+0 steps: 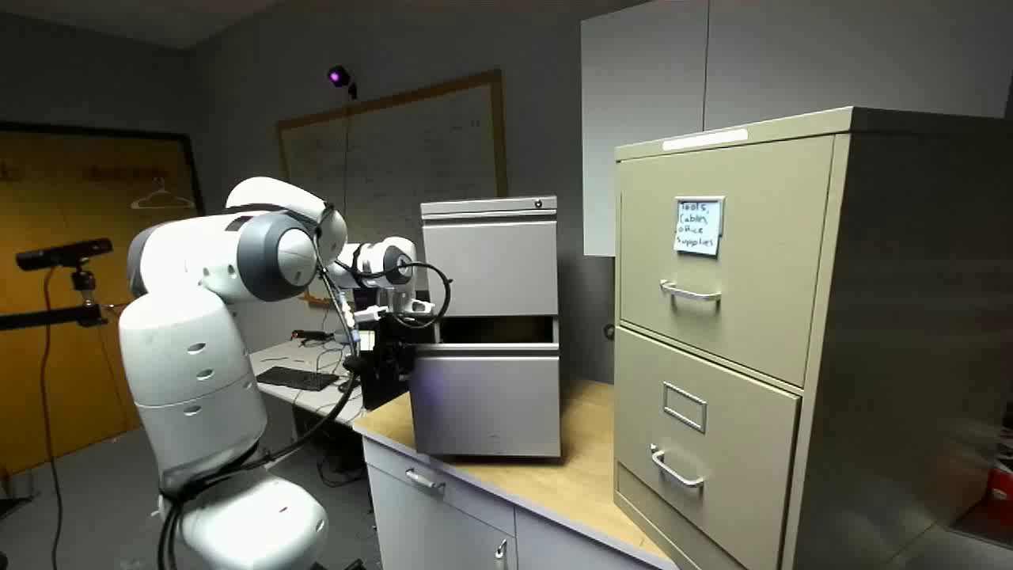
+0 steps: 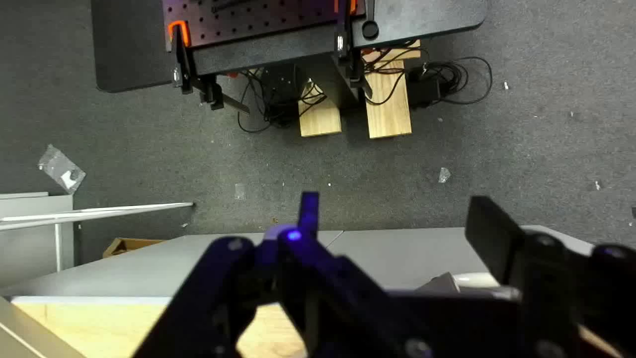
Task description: Close the bottom drawer of the gray file cabinet
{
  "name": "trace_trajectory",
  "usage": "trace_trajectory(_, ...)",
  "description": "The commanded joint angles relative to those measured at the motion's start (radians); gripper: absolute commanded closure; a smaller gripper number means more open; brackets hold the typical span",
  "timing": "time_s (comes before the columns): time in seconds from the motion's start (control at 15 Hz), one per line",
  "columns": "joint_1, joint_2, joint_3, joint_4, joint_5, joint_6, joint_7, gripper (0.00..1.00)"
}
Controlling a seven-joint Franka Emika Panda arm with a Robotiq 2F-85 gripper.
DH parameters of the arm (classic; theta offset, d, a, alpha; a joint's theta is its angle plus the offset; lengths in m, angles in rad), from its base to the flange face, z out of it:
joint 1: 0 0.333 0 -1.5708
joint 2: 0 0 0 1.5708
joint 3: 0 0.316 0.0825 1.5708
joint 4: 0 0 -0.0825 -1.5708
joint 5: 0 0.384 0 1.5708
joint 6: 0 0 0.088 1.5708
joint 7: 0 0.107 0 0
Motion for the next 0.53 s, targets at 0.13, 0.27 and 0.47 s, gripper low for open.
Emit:
trace_trajectory(0.13, 0.042, 0.0, -0.04, 0.003, -0.002, 0.0, 0.002, 0.22)
trace_trajectory(0.27, 0.041, 0.0, -0.04, 0.003, -0.002, 0.0, 0.002, 0.22)
trace_trajectory(0.47, 0.042, -0.003, -0.046, 0.0, -0.005, 0.01, 0.013, 0.05)
